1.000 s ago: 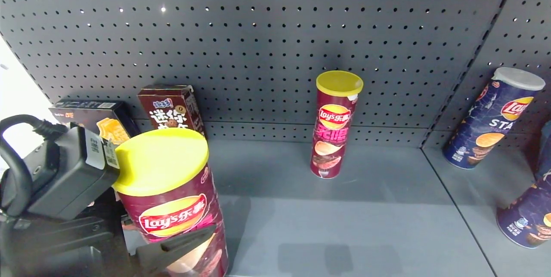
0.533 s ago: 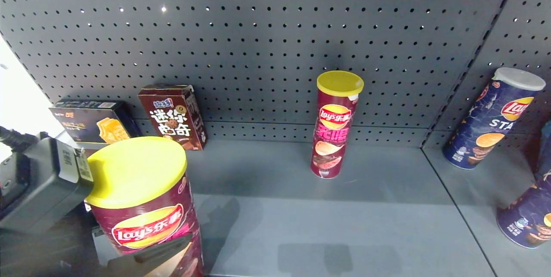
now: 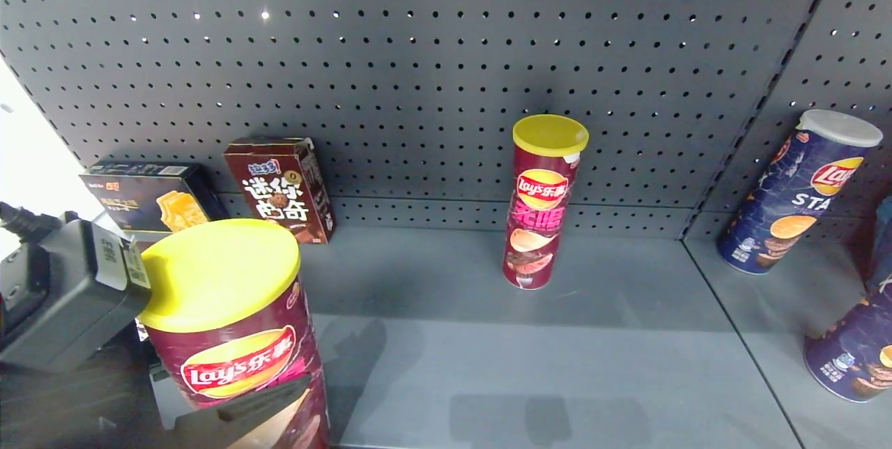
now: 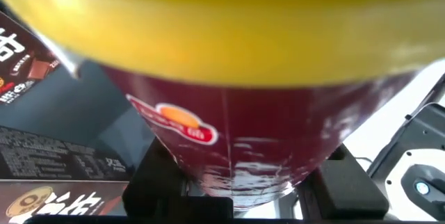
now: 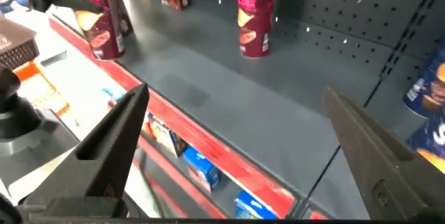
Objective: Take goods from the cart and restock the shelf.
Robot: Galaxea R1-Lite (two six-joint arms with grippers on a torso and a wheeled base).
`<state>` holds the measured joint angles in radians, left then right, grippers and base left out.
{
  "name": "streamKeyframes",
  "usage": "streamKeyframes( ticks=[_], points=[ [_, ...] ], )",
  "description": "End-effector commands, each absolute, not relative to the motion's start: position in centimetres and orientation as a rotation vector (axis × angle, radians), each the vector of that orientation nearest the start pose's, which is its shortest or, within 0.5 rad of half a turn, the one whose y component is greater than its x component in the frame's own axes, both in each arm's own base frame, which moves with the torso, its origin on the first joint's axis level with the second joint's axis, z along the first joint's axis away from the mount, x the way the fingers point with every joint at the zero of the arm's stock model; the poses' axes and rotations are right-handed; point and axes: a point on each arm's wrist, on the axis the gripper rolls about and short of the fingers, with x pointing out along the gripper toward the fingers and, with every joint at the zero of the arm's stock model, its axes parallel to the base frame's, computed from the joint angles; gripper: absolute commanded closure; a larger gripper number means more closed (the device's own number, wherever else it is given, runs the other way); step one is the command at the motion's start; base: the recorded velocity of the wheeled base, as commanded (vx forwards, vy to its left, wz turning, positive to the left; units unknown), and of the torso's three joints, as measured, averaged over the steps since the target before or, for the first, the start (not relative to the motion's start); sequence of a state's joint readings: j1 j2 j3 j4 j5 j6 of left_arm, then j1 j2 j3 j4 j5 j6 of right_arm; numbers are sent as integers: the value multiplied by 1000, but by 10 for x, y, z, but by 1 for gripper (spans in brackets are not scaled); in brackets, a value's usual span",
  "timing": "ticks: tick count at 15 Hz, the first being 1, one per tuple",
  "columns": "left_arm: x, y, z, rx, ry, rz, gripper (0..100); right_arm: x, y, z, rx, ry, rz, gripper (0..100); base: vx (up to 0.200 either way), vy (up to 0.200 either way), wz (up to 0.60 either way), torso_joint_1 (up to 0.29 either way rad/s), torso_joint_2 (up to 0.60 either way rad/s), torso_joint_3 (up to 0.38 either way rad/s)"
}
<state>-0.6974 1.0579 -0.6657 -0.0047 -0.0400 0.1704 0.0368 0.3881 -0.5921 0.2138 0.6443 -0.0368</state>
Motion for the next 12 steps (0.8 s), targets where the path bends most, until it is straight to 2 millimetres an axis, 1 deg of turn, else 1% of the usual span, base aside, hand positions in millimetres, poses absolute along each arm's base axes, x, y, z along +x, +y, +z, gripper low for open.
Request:
streamKeyframes(
  ticks=[1, 3, 4, 6, 8, 12],
  points=[
    [110, -91, 226, 285, 317, -756, 100, 19, 14, 237, -52, 122, 702, 0, 0, 0, 0, 0, 0, 0],
    [110, -90, 224, 288, 325, -753, 100, 36, 18, 250, -85, 139, 780, 0, 0, 0, 0, 0, 0, 0],
    [110, -90, 224, 289, 327, -753, 100, 41, 21, 256, -90, 143, 817, 0, 0, 0, 0, 0, 0, 0],
    [109, -90, 223, 288, 328, -751, 100, 63, 34, 269, -119, 167, 841, 0, 0, 0, 0, 0, 0, 0],
    [109, -89, 224, 286, 323, -748, 100, 79, 42, 275, -125, 162, 853, 0, 0, 0, 0, 0, 0, 0],
    [108, -89, 217, 275, 353, -747, 100, 97, 58, 290, -140, 161, 890, 0, 0, 0, 0, 0, 0, 0]
  ],
)
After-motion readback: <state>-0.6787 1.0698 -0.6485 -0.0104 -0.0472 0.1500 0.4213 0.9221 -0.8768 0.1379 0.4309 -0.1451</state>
